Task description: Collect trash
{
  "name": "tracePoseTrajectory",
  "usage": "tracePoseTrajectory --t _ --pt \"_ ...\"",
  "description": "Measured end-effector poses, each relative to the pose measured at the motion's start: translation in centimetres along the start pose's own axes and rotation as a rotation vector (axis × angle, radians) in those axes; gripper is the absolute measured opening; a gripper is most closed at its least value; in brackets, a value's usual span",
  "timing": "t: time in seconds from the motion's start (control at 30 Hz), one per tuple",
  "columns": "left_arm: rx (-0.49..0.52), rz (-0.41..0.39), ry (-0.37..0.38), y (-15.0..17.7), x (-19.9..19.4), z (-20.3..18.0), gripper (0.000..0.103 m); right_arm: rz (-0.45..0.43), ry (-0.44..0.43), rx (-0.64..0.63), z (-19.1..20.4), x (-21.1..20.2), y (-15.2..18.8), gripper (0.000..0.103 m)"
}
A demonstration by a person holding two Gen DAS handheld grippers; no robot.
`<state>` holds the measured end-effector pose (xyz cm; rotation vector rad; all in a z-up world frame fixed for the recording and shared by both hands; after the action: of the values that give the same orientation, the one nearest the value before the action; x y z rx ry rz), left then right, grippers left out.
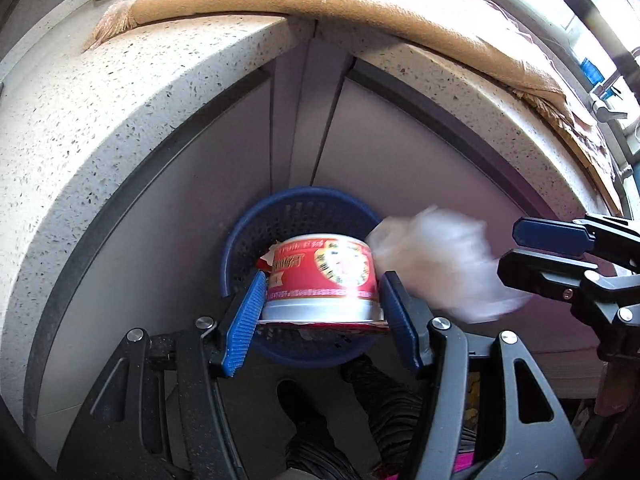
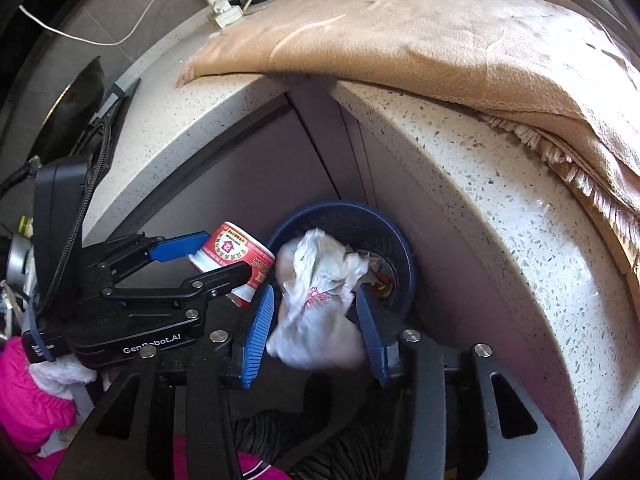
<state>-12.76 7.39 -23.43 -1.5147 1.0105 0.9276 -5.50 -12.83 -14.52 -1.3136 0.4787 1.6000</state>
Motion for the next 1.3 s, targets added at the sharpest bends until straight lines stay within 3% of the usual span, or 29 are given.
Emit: tracePoseTrajectory --t 0.57,0.93,1.03,1.3 --pt "0.024 -0.087 -0.015 -1.8 -5.2 -0.6 0.067 -0.108 -0.016 0.011 0.7 -5.6 -0.7 0.042" --pt "0.034 -0.229 -0.01 -3.9 -12.8 -1.8 0.079 -0.256 -0.033 0.031 1.5 -12.3 -1.5 0.063" --pt "0.041 -0.258 -0.023 -4.4 -14.1 -2.2 0.085 -0.288 -0.047 0.038 1.7 -13.6 -1.8 0.063" --pt "0.036 -0.306 -0.018 -4.6 -16.7 -2.7 0.085 -0.339 -0.06 0.06 2.1 -15.5 -2.2 0.067"
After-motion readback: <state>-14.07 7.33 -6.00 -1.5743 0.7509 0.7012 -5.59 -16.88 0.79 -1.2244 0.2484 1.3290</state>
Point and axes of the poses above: each gripper's, at about its wrist camera, not at the fingertips, and x roughly the way its jaws point, z to its left, y to its underside, the point moved 2 cm from there along x, roughly the way its jaws point, and after that the axes turned 4 degrees about x, right-handed, at the moved point
